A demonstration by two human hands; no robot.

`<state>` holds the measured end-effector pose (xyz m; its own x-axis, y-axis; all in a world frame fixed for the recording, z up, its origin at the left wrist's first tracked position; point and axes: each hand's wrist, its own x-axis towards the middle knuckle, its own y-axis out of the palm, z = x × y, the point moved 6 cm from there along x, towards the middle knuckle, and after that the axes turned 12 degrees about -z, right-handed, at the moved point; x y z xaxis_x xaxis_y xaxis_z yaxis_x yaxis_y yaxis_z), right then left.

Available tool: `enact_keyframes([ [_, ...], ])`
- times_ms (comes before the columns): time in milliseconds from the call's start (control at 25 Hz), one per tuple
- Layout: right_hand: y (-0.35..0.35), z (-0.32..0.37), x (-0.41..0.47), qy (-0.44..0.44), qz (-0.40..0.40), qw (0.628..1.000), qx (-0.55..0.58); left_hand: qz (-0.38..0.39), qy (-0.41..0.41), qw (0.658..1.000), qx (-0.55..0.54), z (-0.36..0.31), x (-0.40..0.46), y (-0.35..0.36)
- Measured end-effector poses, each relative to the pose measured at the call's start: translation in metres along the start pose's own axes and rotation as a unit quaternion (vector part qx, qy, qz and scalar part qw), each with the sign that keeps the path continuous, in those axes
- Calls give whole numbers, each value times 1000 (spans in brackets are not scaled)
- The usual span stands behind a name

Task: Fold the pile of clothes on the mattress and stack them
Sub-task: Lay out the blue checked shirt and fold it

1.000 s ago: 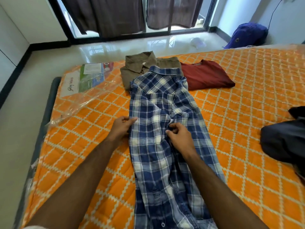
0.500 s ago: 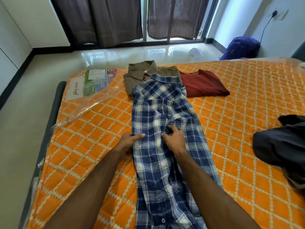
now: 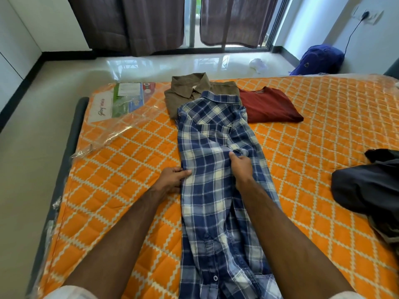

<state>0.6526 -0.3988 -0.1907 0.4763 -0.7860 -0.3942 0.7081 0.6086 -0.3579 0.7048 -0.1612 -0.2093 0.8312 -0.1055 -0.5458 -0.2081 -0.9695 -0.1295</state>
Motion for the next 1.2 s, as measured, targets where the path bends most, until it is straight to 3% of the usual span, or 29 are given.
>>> enact_keyframes([
  [80,-13,-4,-2,-8,-4,1000,-19,4,10,1000,21,-1,-2,-2],
  [280,-36,-21,-49,40,189,981,-27,9,28,998,58,-15,-24,2],
  [400,-61,-50,-78,61,216,973,-54,30,45,989,136,-20,-63,7],
  [600,-103,-100,-143,3,295,917,-267,88,-17,979,182,43,-153,3],
  [800,-149,-110,-198,1,307,936,-172,76,-82,978,174,79,-225,10],
  [960,-178,-120,-215,-131,277,903,-301,107,-105,970,192,113,-269,13],
  [1040,-192,-131,-224,-147,266,906,-295,139,-87,964,210,125,-286,19],
  [1200,-208,-152,-237,-108,260,945,-165,13,22,975,222,120,-288,13],
])
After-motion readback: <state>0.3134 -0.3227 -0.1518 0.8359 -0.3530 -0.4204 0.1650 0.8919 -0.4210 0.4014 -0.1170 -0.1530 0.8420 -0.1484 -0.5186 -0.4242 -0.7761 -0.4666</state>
